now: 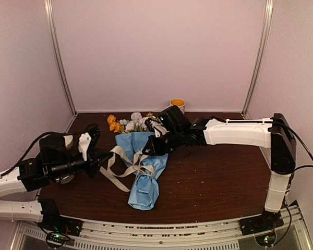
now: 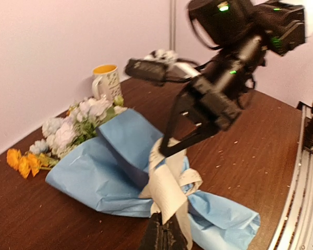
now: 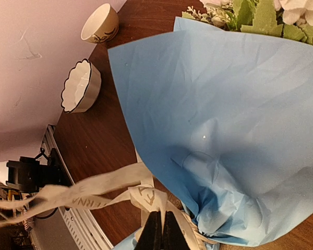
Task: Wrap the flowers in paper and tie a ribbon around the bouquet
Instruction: Cross the half-tied ribbon over the folded bouquet.
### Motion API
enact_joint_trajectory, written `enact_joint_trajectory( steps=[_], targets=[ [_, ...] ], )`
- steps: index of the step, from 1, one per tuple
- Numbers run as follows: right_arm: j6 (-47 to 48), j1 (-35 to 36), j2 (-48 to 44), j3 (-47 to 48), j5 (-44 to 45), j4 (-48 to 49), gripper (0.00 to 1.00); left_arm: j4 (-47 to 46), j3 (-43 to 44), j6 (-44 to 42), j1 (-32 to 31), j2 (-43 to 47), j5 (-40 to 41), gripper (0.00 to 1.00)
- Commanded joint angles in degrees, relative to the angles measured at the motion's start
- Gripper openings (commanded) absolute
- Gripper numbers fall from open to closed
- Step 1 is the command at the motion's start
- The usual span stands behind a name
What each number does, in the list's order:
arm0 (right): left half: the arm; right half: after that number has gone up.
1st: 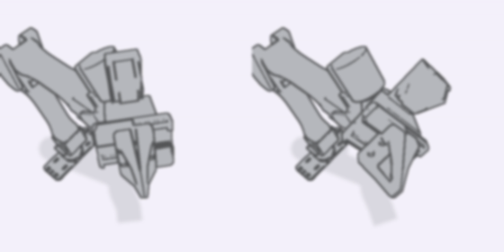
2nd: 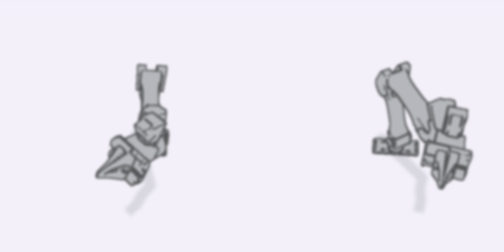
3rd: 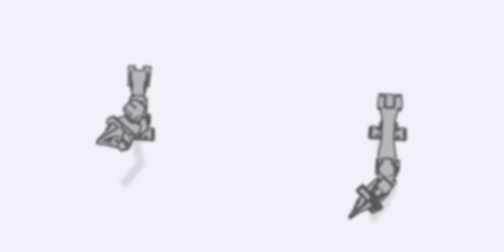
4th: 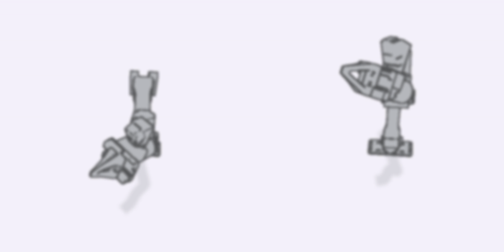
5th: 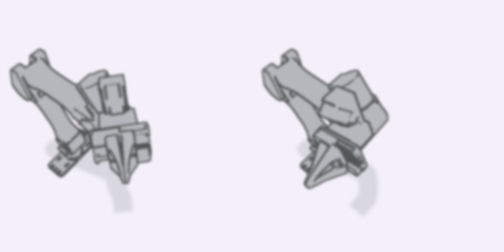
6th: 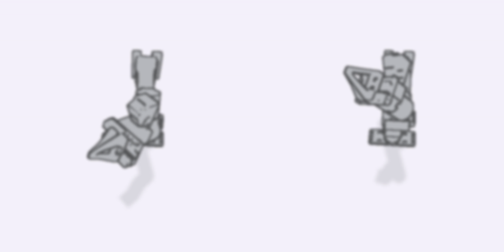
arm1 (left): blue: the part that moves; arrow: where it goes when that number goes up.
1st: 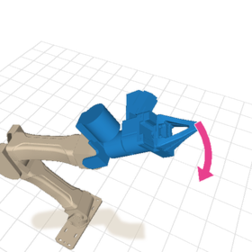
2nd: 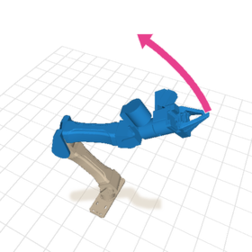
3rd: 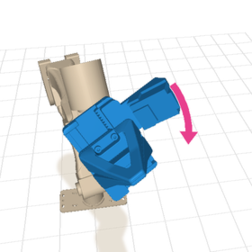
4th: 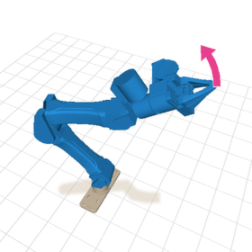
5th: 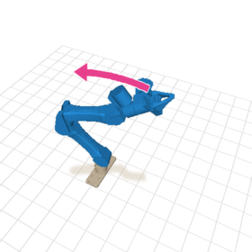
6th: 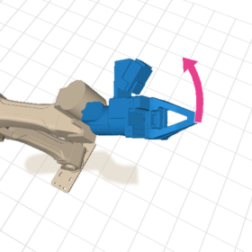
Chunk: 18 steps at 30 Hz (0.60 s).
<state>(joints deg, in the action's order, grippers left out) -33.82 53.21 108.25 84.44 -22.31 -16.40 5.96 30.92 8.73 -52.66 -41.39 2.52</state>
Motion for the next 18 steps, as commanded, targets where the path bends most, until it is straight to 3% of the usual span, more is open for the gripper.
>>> enact_joint_trajectory(
  steps=[1,9,18],
  targets=[
    [2.1,-0.4,3.4,5.5,0.4,-4.9,0.0,1.8,4.6,-5.6,-5.4,-0.7,-5.9,0.0],
    [3.2,-0.9,6.2,10.6,0.6,-7.3,0.0,-2.9,12.8,-11.0,-17.5,-11.2,-8.3,0.0],
    [3.8,-1.0,6.3,11.4,0.5,-7.9,0.0,-5.8,23.6,-15.5,-18.9,-29.8,-12.8,0.0]
  ],
)
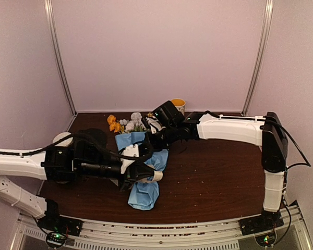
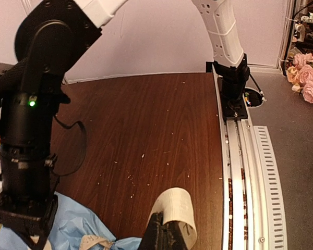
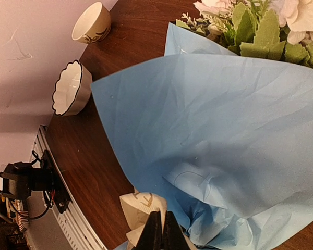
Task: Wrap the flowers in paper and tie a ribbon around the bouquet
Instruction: Cross the half-tied ribbon over the folded bouquet.
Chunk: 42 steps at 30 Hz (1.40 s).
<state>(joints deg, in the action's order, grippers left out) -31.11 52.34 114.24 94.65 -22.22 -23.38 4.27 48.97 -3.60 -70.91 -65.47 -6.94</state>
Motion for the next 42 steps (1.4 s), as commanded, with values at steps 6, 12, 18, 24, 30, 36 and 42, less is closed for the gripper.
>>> enact_joint_trajectory(
  steps=[6,12,18,24,30,36,42],
  targets=[
    [1.1,-0.1,-0.5,-0.5,-0.4,0.2,0.0,-6.0,9.7,-4.4,-0.7,-14.5,4.2,0.0],
    [2.6,0.0,-2.1,-2.2,-1.7,1.0,0.0,3.4,18.3,-3.6,-0.7,-23.4,9.1,0.16],
    [3.7,0.0,-3.1,-3.0,-2.6,1.6,0.0,7.3,21.1,-5.2,-1.3,-25.0,1.6,0.5],
    [3.6,0.1,-2.9,-3.1,-3.6,2.0,0.0,7.1,19.2,-7.9,-1.3,-21.1,3.0,0.69],
    [1.2,0.5,-3.8,-2.9,-1.7,1.8,0.0,-2.6,5.7,2.7,2.0,-7.9,14.6,0.51],
    [-2.9,1.7,-6.4,-6.1,1.1,4.0,0.0,-9.5,-10.3,19.2,13.2,3.2,24.5,0.2],
    [-5.8,2.8,-8.1,-8.2,2.4,6.3,0.0,-17.1,-17.8,15.4,19.2,5.0,9.7,0.56]
  ],
)
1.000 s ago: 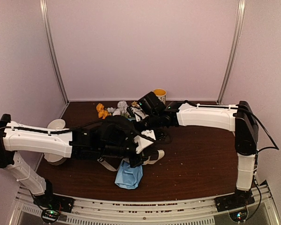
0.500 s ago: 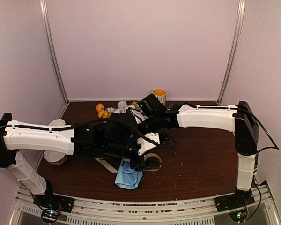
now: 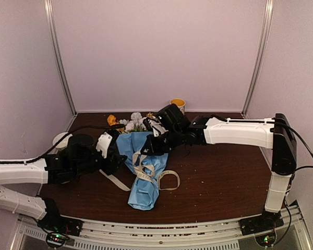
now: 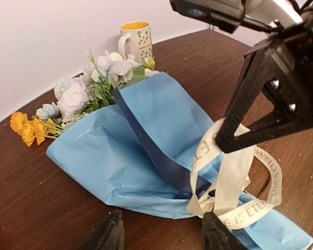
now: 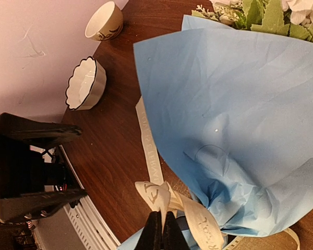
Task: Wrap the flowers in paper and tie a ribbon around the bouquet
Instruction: Cross the half-tied ribbon over the folded bouquet.
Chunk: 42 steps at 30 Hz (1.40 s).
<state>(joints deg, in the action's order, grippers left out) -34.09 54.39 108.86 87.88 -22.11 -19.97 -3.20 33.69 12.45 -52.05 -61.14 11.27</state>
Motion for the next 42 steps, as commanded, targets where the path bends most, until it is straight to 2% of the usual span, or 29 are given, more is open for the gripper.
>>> enact_joint_trajectory(
  steps=[1,3,5,8,11,16,17,21,24,27,28,30,34,36,40,42],
  targets=[
    [-3.2,0.8,-2.9,-1.8,2.6,3.5,0.0,-12.5,-3.7,-1.9,0.4,0.6,-10.1,0.61],
    [-3.7,1.1,-3.3,-2.3,2.9,4.4,0.0,-18.5,-6.3,-3.0,0.4,0.3,-11.3,0.74],
    [-4.1,1.3,-3.4,-2.6,3.2,4.9,0.0,-22.6,-6.9,-4.4,0.4,-1.3,-14.4,0.82],
    [-5.1,1.6,-3.5,-2.8,3.5,5.6,0.0,-21.9,-3.1,-6.4,0.3,-6.7,-18.6,0.86],
    [-5.5,2.2,-4.1,-3.3,3.9,6.7,0.0,-20.1,0.1,-7.1,0.4,-12.4,-15.6,0.84],
    [-5.7,2.6,-5.4,-4.6,4.7,7.3,0.0,-24.5,0.6,-7.0,0.4,-15.2,-7.4,0.76],
    [-5.8,2.6,-5.5,-4.9,4.7,7.5,0.0,-25.5,0.4,-7.3,0.3,-15.5,-6.3,0.71],
    [-5.7,2.7,-5.6,-5.0,4.5,7.4,0.0,-26.1,1.1,-7.3,0.4,-17.2,-6.9,0.35],
    [-5.5,2.7,-5.5,-5.2,3.9,7.5,0.0,-28.1,0.1,-5.7,0.4,-18.2,-11.2,0.21],
    [-4.8,2.7,-5.3,-4.9,3.1,7.0,0.0,-29.9,-1.3,-3.9,0.3,-19.6,-12.1,0.03],
    [-4.4,2.7,-5.4,-4.9,2.8,6.8,0.0,-29.8,-1.4,-3.6,0.3,-19.7,-12.2,0.0],
    [-2.9,2.6,-5.8,-4.8,2.9,6.0,0.0,-30.4,-2.3,-2.7,0.3,-19.3,-12.5,0.0],
    [0.8,0.2,-6.6,-4.1,5.3,0.8,0.16,-34.1,-5.8,-0.7,0.4,-17.8,-10.4,0.0],
    [2.0,-1.8,-6.3,-4.7,4.4,-0.6,0.19,-34.2,-6.3,-0.4,0.4,-17.5,-9.9,0.0],
    [7.1,-3.3,-3.1,-2.4,8.2,-8.2,0.18,-34.6,-6.6,0.6,0.4,-17.7,-10.7,0.0],
    [9.3,-3.4,-0.3,-0.3,6.1,-11.0,0.15,-35.0,-6.9,1.2,0.4,-17.5,-10.4,0.0]
  ],
)
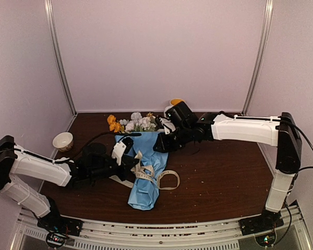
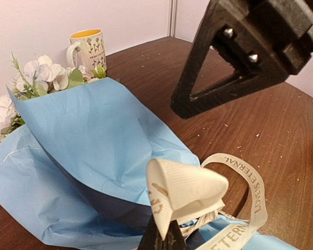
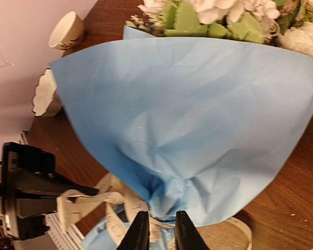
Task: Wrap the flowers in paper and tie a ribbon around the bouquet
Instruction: Cross the half-tied ribbon over the folded bouquet.
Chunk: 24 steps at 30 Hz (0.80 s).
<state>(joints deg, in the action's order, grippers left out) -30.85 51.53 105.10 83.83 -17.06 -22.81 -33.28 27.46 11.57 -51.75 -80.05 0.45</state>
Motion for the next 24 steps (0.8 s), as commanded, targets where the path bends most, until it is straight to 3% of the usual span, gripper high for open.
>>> enact_joint_trajectory(
  steps=[1,12,24],
  targets=[
    [7.0,-0.5,4.3,4.4,-0.4,-8.4,0.14,-5.2,-0.8,2.3,0.1,1.5,0.3,0.0],
    [12.2,-0.5,12.7,11.1,-7.9,-12.6,0.09,-5.2,-1.8,3.6,0.1,2.8,-0.5,0.0],
    [14.0,-0.5,14.9,8.2,-26.7,-4.8,0.09,-6.5,-3.0,4.9,0.1,0.8,-0.4,0.0]
  ],
)
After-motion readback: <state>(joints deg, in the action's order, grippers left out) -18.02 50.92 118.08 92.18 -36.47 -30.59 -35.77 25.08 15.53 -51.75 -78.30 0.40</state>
